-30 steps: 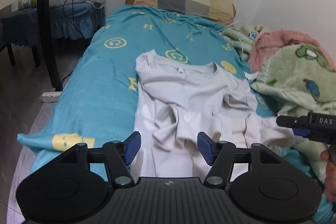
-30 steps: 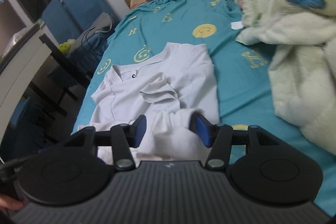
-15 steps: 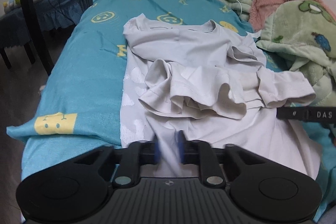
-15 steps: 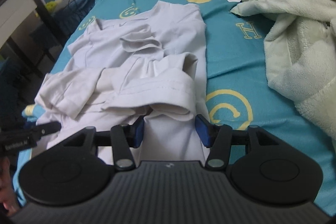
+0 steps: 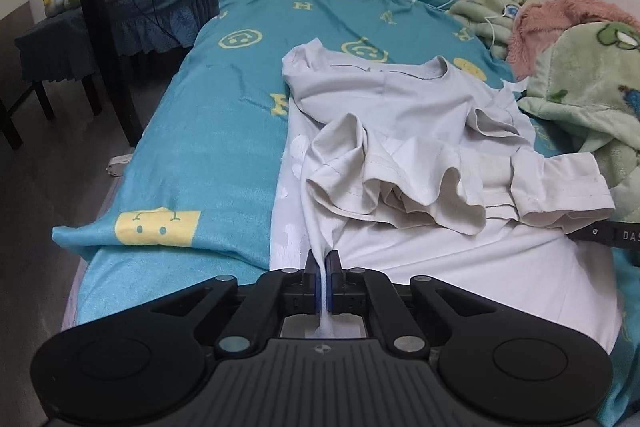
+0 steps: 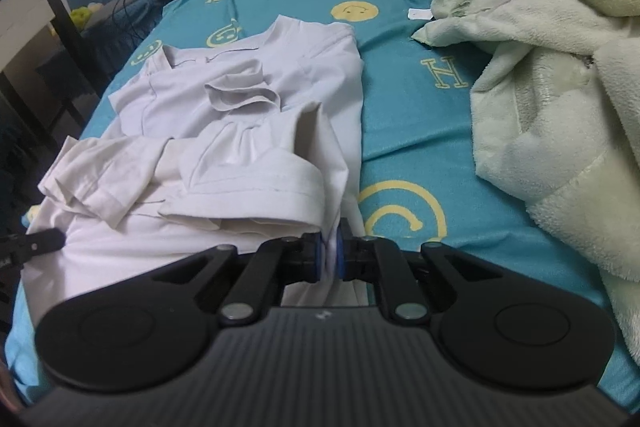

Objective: Fold clothes
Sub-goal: 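Open both grippers and release the folded hem onto the shirt, then grasp the folded shirt bundle with the left gripper while the right gripper grasps it too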

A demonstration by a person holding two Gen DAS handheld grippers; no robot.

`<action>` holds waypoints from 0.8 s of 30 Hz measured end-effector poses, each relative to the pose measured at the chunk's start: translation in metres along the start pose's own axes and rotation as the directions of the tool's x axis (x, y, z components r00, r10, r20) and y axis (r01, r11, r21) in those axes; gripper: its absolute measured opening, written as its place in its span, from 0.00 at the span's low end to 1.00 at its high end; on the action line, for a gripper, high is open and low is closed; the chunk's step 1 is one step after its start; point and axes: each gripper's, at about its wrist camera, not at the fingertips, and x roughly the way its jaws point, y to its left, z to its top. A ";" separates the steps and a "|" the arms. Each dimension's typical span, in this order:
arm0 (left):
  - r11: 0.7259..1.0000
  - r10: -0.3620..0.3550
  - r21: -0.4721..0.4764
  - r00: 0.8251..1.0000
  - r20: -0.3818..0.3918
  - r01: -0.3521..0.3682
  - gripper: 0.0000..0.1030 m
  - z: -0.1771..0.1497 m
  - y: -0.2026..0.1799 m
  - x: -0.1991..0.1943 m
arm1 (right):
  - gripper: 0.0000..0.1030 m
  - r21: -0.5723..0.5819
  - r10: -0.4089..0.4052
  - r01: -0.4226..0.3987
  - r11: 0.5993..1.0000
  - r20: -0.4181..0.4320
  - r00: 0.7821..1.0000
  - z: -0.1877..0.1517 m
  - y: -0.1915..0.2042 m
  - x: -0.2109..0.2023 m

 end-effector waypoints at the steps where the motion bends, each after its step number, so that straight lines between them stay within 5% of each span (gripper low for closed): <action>1: 1.000 -0.004 -0.008 1.000 0.002 0.004 0.05 0.000 0.001 -0.003 | 0.12 0.011 0.005 -0.005 1.000 0.001 1.000 0.001 -0.001 -0.001; 7: 0.989 -0.038 -0.147 0.999 -0.033 0.033 0.30 -0.005 0.012 -0.041 | 0.14 0.076 0.011 -0.012 0.997 0.009 1.000 0.003 -0.005 -0.018; 8: 0.983 -0.058 -0.177 0.998 -0.029 0.052 0.41 -0.009 0.013 -0.050 | 0.14 0.081 0.008 -0.009 0.997 0.016 1.000 0.003 -0.005 -0.024; 13: 0.925 -0.203 -0.335 0.978 -0.044 0.177 0.66 -0.037 0.011 -0.074 | 0.14 0.115 0.004 -0.009 0.993 0.049 0.999 -0.003 -0.006 -0.055; 15: 0.879 -0.266 -0.427 0.961 -0.069 0.213 0.67 -0.048 0.012 -0.070 | 0.15 0.146 0.028 -0.036 0.989 0.059 0.998 -0.007 -0.007 -0.069; 17: 0.820 -0.335 -0.521 0.937 -0.099 0.238 0.68 -0.059 0.013 -0.059 | 0.29 0.199 0.084 -0.094 0.975 0.061 0.995 -0.014 -0.009 -0.081; 19: 0.760 -0.387 -0.607 0.912 -0.134 0.233 0.68 -0.069 0.016 -0.043 | 0.63 0.266 0.167 -0.176 0.948 0.055 0.984 -0.023 -0.010 -0.089; 22: 0.663 -0.448 -0.720 0.879 -0.163 0.205 0.68 -0.083 0.023 -0.020 | 0.67 0.387 0.321 -0.299 0.872 0.007 0.947 -0.041 -0.005 -0.088; 24: 0.594 -0.457 -0.779 0.881 -0.122 0.200 0.68 -0.091 0.030 -0.017 | 0.67 0.487 0.439 -0.361 0.795 -0.051 0.897 -0.053 0.000 -0.075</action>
